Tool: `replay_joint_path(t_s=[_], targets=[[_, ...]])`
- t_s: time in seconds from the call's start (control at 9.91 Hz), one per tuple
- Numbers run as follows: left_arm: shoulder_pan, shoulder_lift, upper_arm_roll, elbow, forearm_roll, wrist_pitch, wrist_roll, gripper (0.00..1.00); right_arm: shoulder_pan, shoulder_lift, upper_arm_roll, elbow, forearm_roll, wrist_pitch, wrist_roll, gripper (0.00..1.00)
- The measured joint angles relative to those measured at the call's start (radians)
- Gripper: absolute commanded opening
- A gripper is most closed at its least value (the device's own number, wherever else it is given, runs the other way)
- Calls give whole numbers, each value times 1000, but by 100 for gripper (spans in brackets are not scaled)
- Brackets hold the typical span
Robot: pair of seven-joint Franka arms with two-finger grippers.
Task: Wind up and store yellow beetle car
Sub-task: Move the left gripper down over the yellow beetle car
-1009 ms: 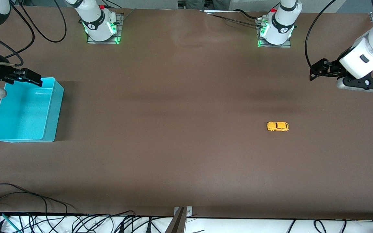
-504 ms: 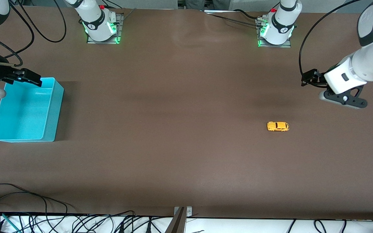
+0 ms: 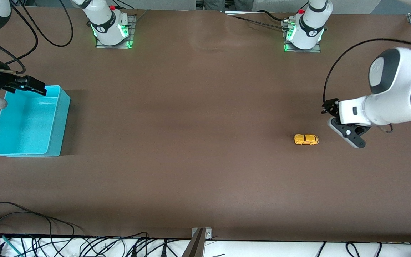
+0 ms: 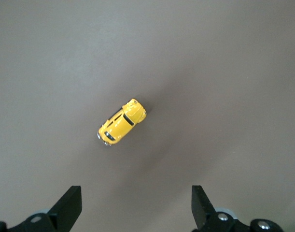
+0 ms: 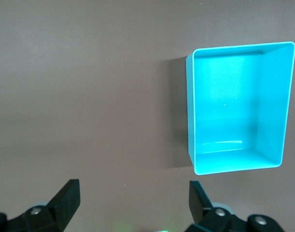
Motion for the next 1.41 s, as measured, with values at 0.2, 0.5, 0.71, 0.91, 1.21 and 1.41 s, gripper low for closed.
replay_joint_path(t_s=[0.2,0.5,0.71,0.91,1.21,1.41], targets=[[1,36,1,-110,0,216,218,100,0,0,0,0,0,-1,0,100],[3,96,2,-252,0,491,468,100,0,0,0,0,0,-1,0,100],[11,143,4,-284,0,591,604,100,0,0,0,0,0,-1,0,100],[12,158,5,-304,8,614,672,100,0,0,0,0,0,-1,0,100],[12,159,4,-376,51,724,697,100,0,0,0,0,0,-1,0,100],[12,159,4,-404,53,755,700,95,-1,0,0,0,0,-1,0,100]])
